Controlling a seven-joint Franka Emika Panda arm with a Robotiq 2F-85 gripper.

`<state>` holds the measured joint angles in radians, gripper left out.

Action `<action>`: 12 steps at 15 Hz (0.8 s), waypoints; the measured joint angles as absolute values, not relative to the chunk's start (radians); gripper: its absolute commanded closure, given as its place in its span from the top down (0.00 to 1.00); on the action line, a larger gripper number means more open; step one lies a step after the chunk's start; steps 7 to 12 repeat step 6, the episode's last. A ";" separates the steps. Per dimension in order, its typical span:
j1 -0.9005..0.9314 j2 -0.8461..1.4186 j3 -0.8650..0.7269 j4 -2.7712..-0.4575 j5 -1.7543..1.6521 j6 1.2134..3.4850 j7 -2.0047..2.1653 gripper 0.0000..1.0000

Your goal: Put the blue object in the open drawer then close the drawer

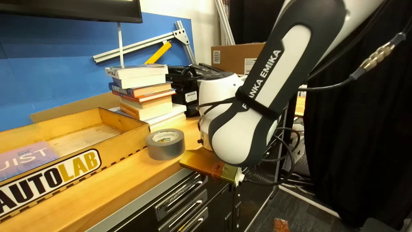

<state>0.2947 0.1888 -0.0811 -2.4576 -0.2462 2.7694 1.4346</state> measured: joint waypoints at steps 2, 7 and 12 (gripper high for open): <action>0.297 0.092 -0.049 -2.488 -0.277 2.755 1.403 1.00; 0.282 -0.093 0.072 -2.509 -0.150 2.683 1.223 1.00; 0.282 -0.093 0.072 -2.509 -0.150 2.683 1.223 1.00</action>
